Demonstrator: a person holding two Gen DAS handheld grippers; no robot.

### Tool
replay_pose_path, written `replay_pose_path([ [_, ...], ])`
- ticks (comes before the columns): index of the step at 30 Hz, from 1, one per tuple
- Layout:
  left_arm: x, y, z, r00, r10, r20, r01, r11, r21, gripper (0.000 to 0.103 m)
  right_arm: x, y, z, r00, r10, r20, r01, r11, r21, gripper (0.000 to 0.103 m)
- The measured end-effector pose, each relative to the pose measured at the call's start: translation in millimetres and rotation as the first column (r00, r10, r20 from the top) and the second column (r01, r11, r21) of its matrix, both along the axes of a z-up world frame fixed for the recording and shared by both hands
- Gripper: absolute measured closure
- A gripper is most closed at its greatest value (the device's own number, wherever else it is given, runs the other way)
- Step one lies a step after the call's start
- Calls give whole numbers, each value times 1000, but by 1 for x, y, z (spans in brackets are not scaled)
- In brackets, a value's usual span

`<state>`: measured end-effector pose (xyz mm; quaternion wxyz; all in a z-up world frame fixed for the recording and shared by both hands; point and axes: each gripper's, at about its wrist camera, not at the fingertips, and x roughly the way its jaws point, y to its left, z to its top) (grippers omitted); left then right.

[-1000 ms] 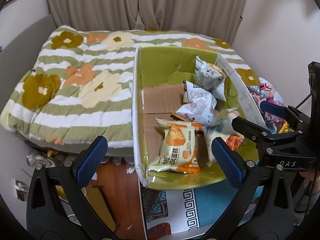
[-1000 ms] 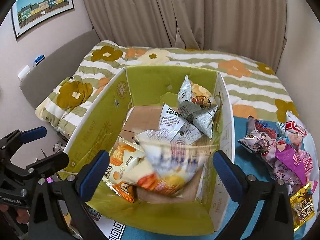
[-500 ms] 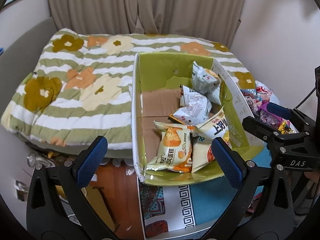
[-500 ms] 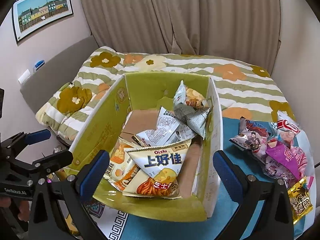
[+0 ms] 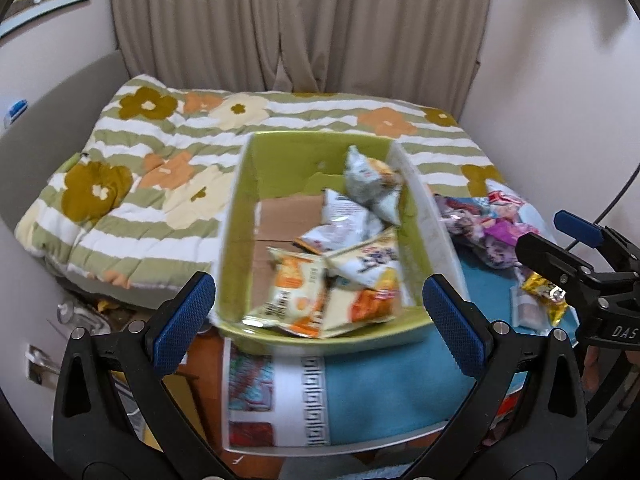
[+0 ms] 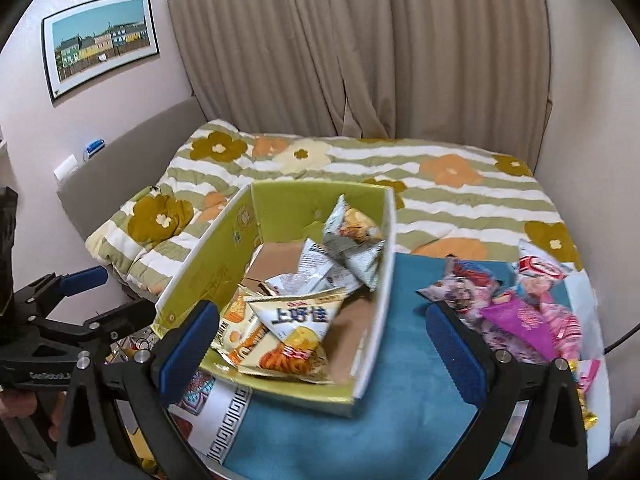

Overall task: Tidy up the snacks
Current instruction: 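Withdraw both tools from the box toward the remaining snacks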

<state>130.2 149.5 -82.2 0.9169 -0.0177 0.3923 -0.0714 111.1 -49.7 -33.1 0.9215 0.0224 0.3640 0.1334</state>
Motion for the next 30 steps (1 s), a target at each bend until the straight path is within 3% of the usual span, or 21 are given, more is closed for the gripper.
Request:
replay_pose_path([
  [17, -63, -169, 6, 991, -125, 49, 126, 992, -21, 0, -89, -159, 13, 986, -148, 78, 152, 987, -46, 0],
  [24, -71, -217, 2, 987, -150, 53, 151, 988, -14, 0, -108, -204, 6, 985, -155, 76, 160, 985, -64, 0],
  [30, -52, -258, -6, 978, -208, 0, 208, 978, 5, 0, -111, -236, -8, 984, -175, 45, 177, 983, -52, 0],
])
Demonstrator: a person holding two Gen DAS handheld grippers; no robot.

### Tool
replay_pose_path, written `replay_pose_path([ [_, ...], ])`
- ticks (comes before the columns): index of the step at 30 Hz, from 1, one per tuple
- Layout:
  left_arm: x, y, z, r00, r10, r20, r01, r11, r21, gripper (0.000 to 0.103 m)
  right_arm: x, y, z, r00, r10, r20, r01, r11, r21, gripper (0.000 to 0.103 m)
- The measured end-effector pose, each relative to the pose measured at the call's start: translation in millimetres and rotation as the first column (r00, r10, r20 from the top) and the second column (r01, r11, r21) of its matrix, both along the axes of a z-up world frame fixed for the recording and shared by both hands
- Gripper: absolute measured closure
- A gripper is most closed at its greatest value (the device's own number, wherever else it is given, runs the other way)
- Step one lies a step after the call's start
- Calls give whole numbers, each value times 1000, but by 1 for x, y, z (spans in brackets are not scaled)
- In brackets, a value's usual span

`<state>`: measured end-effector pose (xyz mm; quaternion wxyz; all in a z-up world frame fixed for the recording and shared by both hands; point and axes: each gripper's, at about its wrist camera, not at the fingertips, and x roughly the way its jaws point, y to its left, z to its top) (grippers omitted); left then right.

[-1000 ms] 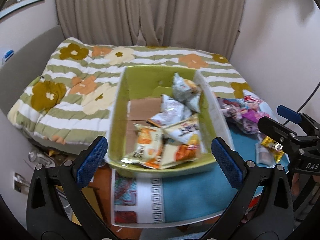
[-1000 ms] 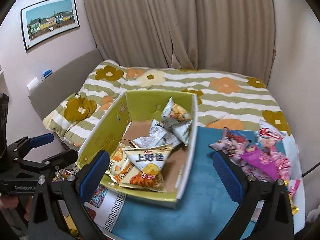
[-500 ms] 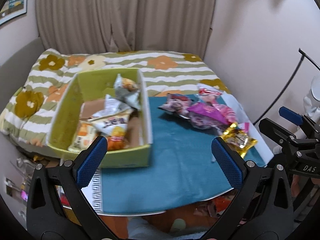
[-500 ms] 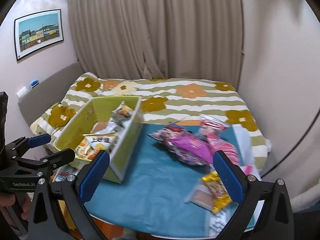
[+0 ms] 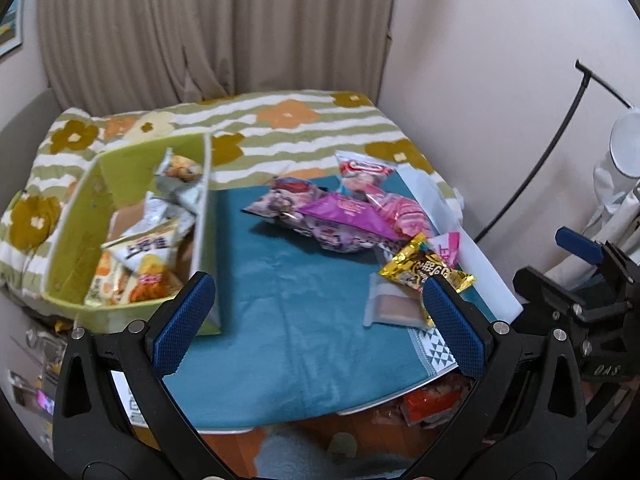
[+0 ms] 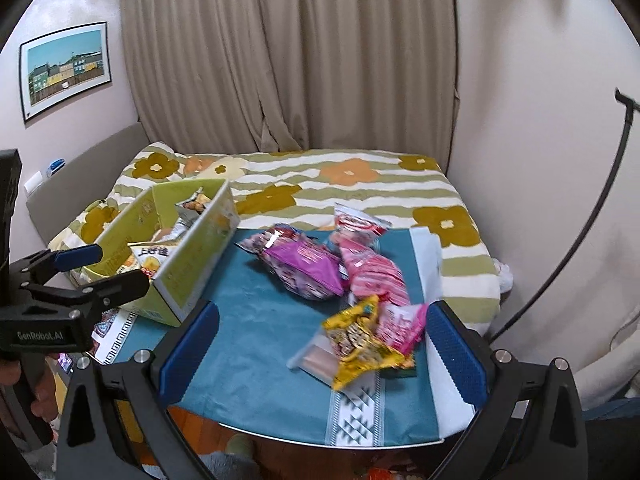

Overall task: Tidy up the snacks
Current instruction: 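Withdraw both tools from the box toward the remaining snacks, then grasp the purple chip bag with the left gripper while the right grasps the gold chocolate bag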

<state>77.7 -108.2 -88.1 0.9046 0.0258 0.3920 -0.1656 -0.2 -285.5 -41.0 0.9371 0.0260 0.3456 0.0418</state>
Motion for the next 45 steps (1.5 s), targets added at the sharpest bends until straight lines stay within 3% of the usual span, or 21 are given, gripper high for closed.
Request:
replay_pose_path([
  [11, 108, -67, -26, 991, -104, -81, 108, 993, 40, 0, 31, -34, -45, 989, -88, -117, 89, 996, 6, 0],
  [23, 208, -131, -105, 950, -169, -262, 207, 970, 129, 0, 91, -38, -106, 955, -114, -275, 103, 993, -55, 0],
  [30, 227, -140, -141, 932, -157, -325, 228, 954, 193, 0, 109, -38, -133, 941, -99, -325, 75, 994, -85, 0],
  [38, 224, -136, -157, 914, -177, -365, 256, 950, 181, 1, 117, -34, -149, 931, -83, -356, 59, 995, -79, 1],
  [41, 217, -134, -164, 900, -187, -394, 272, 946, 174, 8, 119, -33, -153, 927, -74, -367, 48, 996, -79, 5],
  [45, 206, -127, -173, 891, -176, -419, 270, 947, 175, 10, 119, -31, -157, 926, -68, -371, 39, 996, -86, 7],
])
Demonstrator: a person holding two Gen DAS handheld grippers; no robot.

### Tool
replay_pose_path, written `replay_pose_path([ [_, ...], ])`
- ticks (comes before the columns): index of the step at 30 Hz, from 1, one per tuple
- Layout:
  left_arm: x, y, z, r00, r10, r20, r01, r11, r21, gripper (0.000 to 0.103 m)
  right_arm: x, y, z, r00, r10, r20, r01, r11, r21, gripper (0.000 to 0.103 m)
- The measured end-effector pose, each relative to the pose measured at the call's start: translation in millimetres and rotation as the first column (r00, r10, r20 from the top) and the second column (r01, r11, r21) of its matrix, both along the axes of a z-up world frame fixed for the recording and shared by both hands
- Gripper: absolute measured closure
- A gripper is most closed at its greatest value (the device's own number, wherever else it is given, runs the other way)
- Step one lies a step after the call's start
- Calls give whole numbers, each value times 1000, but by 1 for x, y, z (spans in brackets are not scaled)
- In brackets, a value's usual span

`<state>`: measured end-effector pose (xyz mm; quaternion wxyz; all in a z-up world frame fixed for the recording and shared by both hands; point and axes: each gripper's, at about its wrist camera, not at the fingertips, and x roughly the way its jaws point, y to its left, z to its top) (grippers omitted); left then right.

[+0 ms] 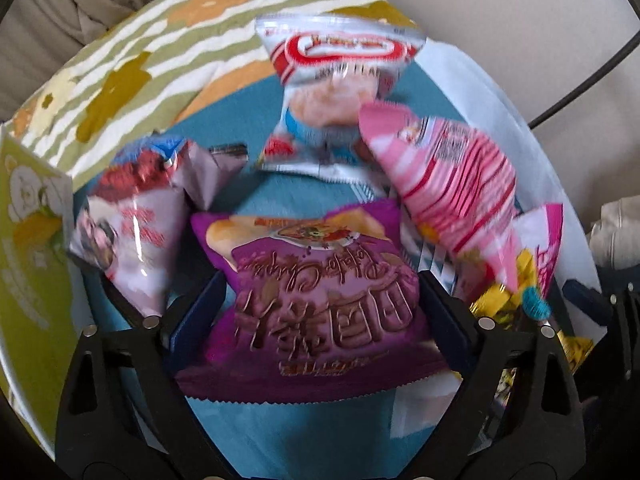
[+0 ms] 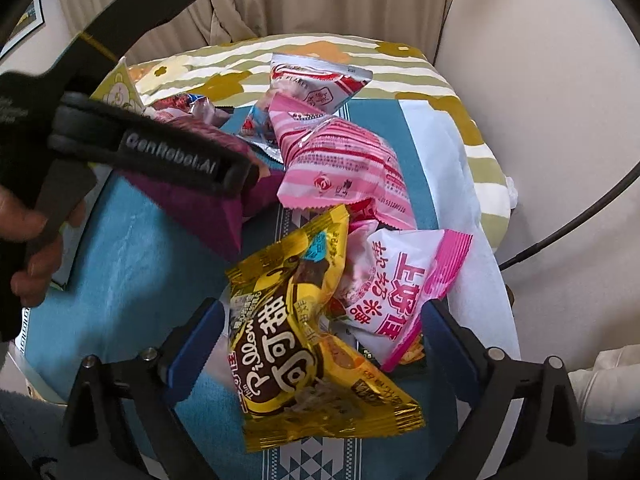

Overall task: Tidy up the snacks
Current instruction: 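Grasp the purple chip bag with the left gripper while the right grasps the gold chocolate bag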

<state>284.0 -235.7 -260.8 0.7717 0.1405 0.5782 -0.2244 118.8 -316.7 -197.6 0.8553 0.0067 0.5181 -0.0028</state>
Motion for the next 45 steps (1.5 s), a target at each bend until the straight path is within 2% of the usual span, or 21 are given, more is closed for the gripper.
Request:
replay_pose_path([
  [6, -10, 9, -10, 999, 26, -42, -27, 1000, -12, 12, -3, 4, -5, 1000, 15, -9, -15, 1000, 3, 12],
  [8, -14, 10, -11, 999, 27, -45, -28, 999, -17, 16, -4, 4, -5, 1000, 18, -11, -18, 1000, 3, 15],
  [16, -27, 17, -7, 999, 33, -34, -34, 999, -38, 26, -8, 10, -5, 1000, 30, -1, -30, 1000, -7, 17],
  [22, -38, 25, 3, 999, 35, -7, -36, 999, -34, 27, -7, 12, -7, 998, 59, 7, -59, 998, -17, 24],
  [25, -42, 29, 8, 999, 35, 5, -34, 999, -42, 27, -6, 13, -9, 997, 78, 2, -78, 997, -12, 32],
  [28, -47, 33, 12, 999, 39, 18, -38, 998, -42, 27, -4, 17, -13, 995, 100, -11, -100, 995, -8, 48],
  [31, -53, 37, 17, 998, 52, 26, -51, 997, -51, 27, -7, 19, -10, 994, 111, 2, -111, 994, -13, 49],
  [38, -74, 51, 44, 994, 80, 77, -73, 993, -90, 27, -18, 16, 5, 993, 109, 43, -109, 994, -4, 52],
  [45, -101, 67, 95, 976, 127, 176, -103, 984, -144, 27, -34, 13, 46, 987, 96, 125, -100, 995, 26, 53],
])
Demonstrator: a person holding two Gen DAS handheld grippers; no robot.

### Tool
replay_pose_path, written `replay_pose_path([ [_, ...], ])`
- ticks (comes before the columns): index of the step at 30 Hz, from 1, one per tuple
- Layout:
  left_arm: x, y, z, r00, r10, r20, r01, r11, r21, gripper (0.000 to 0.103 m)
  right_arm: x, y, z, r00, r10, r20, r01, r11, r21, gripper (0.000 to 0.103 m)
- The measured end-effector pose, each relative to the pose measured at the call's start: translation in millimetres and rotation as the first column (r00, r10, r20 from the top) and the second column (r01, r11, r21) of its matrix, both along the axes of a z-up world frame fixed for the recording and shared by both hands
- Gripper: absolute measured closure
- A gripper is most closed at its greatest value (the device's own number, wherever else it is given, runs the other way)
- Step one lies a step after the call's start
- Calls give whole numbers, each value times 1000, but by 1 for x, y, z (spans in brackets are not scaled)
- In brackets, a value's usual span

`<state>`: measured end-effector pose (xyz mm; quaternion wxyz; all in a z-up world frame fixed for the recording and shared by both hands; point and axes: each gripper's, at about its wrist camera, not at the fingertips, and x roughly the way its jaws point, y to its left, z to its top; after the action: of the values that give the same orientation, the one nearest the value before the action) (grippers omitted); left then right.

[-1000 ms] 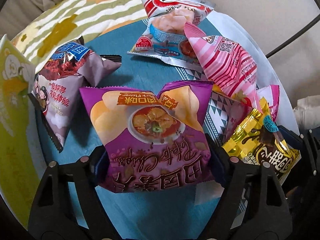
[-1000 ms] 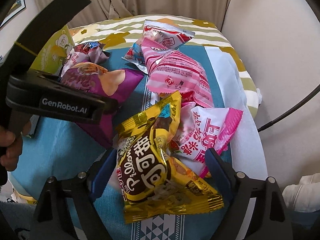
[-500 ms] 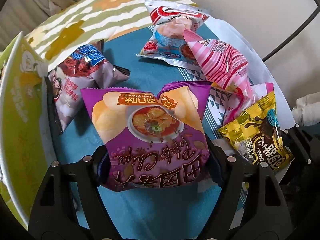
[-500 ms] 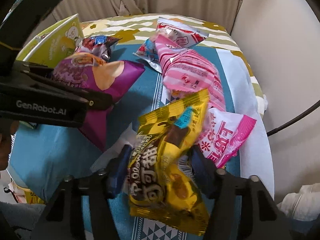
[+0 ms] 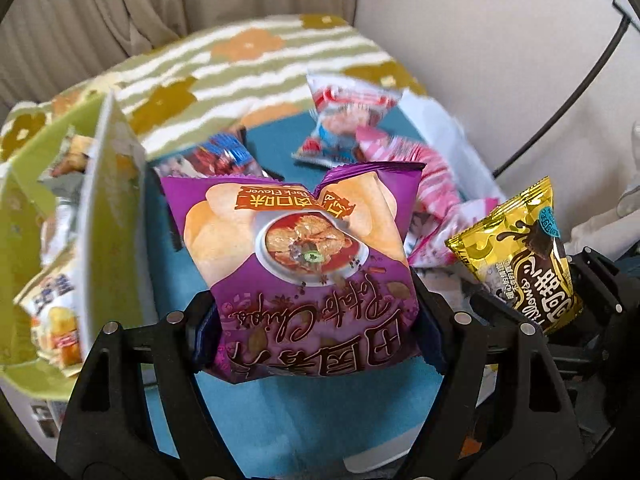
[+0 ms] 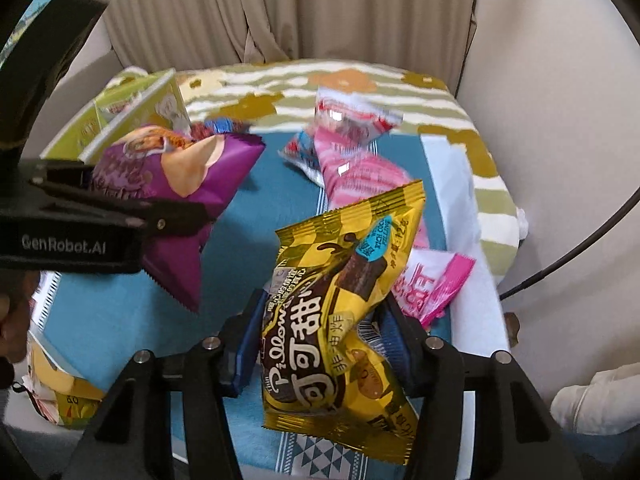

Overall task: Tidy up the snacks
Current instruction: 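Grasp the purple chip bag with the left gripper while the right grasps the gold chocolate bag, then carry both bags over the cardboard box and open both grippers to drop them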

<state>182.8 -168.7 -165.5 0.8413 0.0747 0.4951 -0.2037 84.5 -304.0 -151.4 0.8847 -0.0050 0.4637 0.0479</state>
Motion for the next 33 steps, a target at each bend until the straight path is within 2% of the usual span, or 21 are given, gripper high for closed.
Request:
replay_pose_path([
  [8, -40, 41, 69, 985, 100, 139, -97, 995, -26, 27, -11, 14, 63, 992, 64, 109, -70, 996, 53, 53],
  [14, -47, 86, 105, 959, 175, 221, -168, 985, -50, 27, -9, 45, 101, 975, 119, 188, -135, 988, 75, 53],
  [18, -42, 124, 116, 943, 218, 251, -209, 976, -64, 27, 2, 75, 116, 963, 160, 216, -181, 980, 80, 53],
  [25, 7, 196, 119, 930, 281, 239, -272, 960, -68, 27, 50, 141, 124, 949, 221, 223, -247, 964, 97, 53],
  [33, 86, 276, 97, 930, 335, 155, -329, 942, -61, 27, 120, 216, 118, 947, 257, 193, -282, 952, 116, 53],
])
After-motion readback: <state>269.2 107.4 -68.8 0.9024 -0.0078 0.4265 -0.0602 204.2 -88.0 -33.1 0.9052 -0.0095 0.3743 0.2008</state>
